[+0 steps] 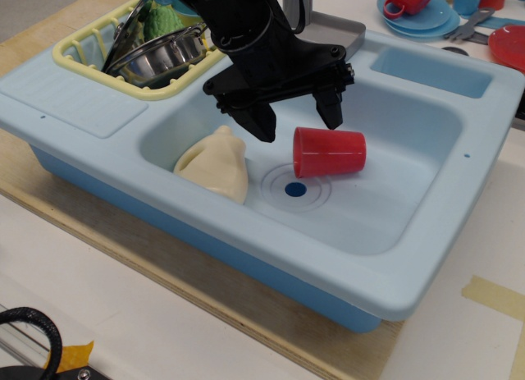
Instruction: Flip cup upright
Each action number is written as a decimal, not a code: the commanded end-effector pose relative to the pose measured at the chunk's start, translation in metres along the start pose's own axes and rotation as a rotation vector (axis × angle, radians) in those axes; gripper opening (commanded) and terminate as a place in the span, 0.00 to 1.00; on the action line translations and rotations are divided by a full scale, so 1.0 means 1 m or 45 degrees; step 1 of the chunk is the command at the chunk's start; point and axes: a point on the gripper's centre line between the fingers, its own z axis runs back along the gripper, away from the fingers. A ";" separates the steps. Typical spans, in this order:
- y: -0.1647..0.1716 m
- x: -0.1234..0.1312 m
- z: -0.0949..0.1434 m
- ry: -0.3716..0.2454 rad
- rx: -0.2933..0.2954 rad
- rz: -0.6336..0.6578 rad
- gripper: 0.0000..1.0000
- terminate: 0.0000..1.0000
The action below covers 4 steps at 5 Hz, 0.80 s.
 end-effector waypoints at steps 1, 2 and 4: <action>0.003 0.004 -0.003 -0.042 -0.067 0.023 1.00 0.00; 0.003 -0.002 -0.008 -0.055 -0.110 0.037 1.00 0.00; 0.001 -0.006 -0.028 -0.045 -0.216 0.065 1.00 0.00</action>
